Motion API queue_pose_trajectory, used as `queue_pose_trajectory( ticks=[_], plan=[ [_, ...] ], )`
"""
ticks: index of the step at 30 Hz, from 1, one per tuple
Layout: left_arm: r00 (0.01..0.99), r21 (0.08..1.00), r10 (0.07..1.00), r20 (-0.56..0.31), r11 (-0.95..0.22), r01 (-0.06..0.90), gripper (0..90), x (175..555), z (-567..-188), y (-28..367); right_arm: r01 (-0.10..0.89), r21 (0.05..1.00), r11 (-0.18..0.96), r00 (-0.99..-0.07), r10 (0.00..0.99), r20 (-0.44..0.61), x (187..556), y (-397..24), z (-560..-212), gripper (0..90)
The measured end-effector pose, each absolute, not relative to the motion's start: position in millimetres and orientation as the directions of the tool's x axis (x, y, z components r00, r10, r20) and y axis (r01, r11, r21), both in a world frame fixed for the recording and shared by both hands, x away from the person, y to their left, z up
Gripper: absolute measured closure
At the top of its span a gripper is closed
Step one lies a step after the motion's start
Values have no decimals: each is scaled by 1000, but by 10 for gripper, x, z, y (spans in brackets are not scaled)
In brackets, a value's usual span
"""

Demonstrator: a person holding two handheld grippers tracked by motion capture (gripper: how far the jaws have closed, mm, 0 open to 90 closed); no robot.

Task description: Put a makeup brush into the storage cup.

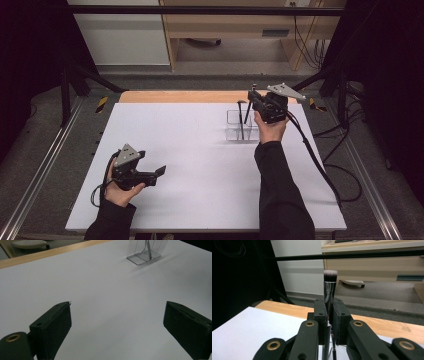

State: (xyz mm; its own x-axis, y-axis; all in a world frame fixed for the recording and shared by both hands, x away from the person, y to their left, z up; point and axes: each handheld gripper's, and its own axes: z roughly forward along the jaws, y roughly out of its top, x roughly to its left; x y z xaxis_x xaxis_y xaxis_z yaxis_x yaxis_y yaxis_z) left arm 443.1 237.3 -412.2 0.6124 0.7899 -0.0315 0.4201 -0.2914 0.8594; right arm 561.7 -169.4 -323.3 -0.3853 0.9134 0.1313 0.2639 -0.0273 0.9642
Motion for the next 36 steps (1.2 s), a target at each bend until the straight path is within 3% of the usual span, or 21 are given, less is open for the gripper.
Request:
queue_pose_trajectory(
  ticks=[36],
  plan=[
    [620,856,784,-21,-306,417,71,4426,-4123,2348,282,959,-1,-323,942,96,5889,-1556,-3416,837]
  ],
)
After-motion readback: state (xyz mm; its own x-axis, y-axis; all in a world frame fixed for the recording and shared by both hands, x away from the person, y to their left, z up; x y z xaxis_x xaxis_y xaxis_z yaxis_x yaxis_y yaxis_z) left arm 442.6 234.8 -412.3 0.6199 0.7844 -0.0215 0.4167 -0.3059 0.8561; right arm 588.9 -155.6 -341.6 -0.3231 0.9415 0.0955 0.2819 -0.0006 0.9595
